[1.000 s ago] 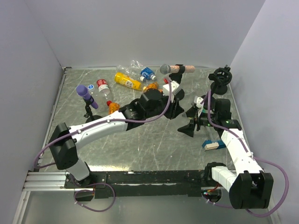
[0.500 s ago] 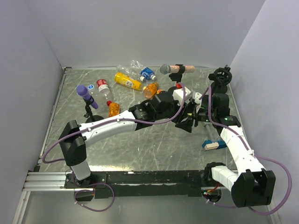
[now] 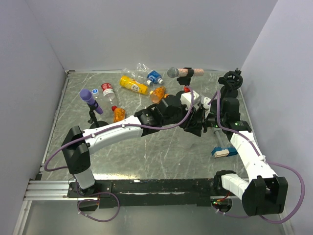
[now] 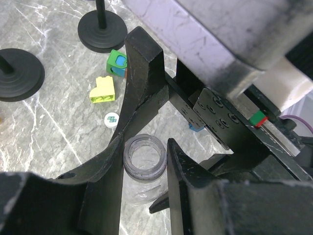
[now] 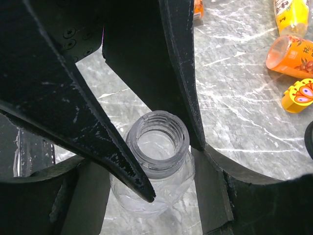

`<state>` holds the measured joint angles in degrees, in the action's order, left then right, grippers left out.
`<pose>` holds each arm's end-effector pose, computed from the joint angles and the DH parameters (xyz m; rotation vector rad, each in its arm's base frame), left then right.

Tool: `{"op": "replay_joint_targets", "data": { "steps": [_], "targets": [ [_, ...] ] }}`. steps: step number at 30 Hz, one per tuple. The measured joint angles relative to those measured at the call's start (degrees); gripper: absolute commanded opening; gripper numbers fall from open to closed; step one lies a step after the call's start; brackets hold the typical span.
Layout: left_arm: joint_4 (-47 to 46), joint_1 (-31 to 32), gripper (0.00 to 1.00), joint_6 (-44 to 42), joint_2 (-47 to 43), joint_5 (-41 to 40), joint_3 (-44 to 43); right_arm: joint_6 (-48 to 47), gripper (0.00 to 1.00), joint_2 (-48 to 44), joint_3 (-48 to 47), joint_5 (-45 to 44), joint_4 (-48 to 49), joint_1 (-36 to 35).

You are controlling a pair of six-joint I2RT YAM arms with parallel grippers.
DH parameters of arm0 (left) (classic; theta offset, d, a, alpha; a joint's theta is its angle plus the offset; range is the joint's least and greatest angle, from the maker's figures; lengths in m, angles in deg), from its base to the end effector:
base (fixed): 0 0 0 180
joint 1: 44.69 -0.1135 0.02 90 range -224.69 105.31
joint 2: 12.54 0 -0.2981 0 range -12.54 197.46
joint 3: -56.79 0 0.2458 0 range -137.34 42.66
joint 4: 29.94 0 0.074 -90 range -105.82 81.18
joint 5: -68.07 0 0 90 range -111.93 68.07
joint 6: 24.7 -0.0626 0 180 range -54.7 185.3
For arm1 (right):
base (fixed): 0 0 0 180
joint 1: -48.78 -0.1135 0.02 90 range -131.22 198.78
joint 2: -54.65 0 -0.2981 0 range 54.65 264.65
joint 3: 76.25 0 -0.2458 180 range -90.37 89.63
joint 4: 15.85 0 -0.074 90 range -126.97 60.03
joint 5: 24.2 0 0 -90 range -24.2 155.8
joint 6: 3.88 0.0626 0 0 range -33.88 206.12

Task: Unscrew the bottle caps
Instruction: Pass from the left arm to the right, then place the bottle without the bottle cap at the center of the board.

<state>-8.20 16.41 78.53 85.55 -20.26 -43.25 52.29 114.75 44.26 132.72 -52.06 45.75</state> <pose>0.2092 -0.3827 0.3708 0.8391 1.8394 -0.8820 0.1928 0.0679 0.3102 -1.1411 1.5290 0.9133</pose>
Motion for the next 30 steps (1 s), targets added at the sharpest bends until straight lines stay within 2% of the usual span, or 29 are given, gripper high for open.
{"op": "replay_joint_targets", "data": {
  "steps": [2, 7, 10, 13, 17, 19, 30],
  "targets": [
    [0.04, -0.02, 0.01, 0.07, 0.0, 0.0, 0.0, 0.17, 0.63, 0.11, 0.0, 0.09, 0.13, 0.0],
    [0.15, -0.04, 0.02, 0.48, -0.2, -0.04, 0.0, 0.72, 0.36, 0.11, -0.07, 0.26, 0.33, 0.0],
    [0.39, -0.04, 0.13, 1.09, -0.44, -0.13, 0.02, 1.16, 0.27, 0.11, -0.24, 0.48, 0.26, 0.0],
    [0.37, -0.04, 0.26, 1.64, -1.05, -0.39, 0.2, 1.62, 0.25, 0.09, -0.61, 0.98, 0.28, -0.02],
    [0.37, -0.04, 0.54, 2.64, -2.03, -0.57, 0.9, 2.43, 0.25, 0.0, -0.72, 1.99, 0.35, -0.26],
    [0.35, -0.09, 0.62, 2.97, -2.67, -1.2, 1.46, 2.75, 0.25, -0.15, -0.72, 1.92, 0.11, -0.33],
    [-1.25, -0.42, 0.9, 5.46, -8.74, -3.41, 3.1, 3.06, 0.25, -0.15, -0.72, -0.26, -0.28, -0.31]
  ]
}}
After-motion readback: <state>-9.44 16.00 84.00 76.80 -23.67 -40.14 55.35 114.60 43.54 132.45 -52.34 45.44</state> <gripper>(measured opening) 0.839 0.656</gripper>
